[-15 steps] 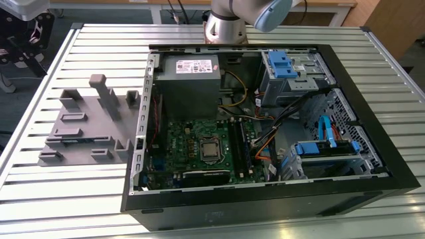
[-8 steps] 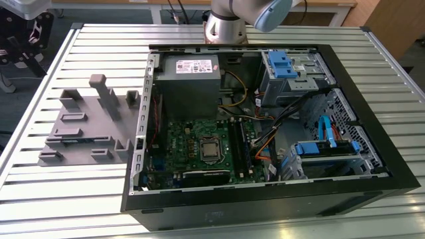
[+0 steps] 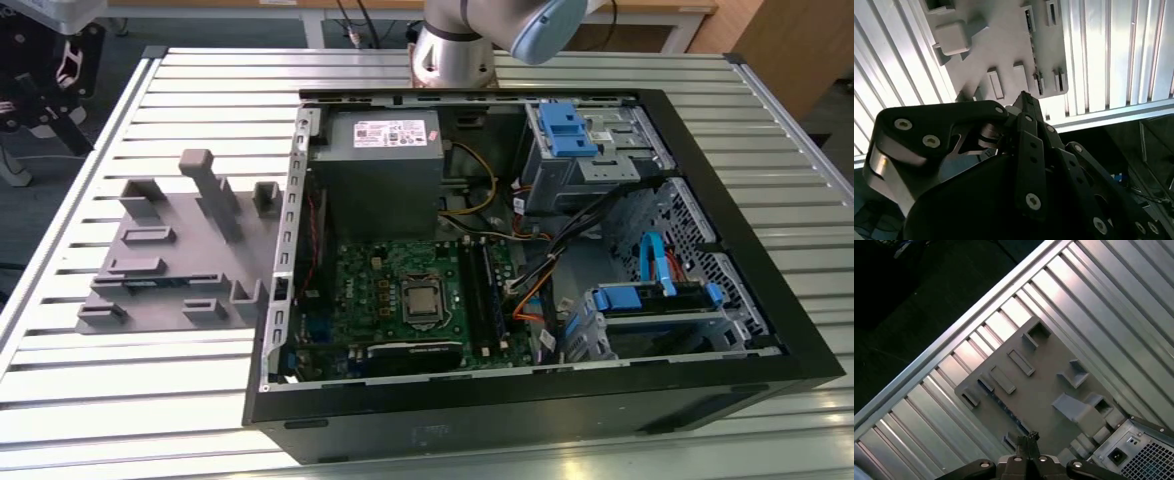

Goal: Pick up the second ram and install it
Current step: 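Pick up the second ram and move it above second insertion slot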

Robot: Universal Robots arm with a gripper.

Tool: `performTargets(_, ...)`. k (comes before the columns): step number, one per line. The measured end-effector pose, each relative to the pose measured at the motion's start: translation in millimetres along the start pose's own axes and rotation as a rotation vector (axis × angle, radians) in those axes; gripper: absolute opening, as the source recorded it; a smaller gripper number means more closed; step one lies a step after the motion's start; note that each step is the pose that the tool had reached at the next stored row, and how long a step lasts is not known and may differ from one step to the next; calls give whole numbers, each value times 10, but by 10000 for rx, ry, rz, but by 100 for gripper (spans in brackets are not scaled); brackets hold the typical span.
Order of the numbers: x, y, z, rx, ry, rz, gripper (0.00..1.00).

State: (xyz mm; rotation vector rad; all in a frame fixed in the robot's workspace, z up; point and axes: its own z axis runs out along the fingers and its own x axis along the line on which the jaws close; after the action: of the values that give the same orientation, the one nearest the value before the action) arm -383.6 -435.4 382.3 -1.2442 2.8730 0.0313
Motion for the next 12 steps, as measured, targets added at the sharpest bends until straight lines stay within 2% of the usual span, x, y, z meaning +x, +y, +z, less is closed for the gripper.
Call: performTargets(12, 7, 6, 14, -26, 21, -1508, 11)
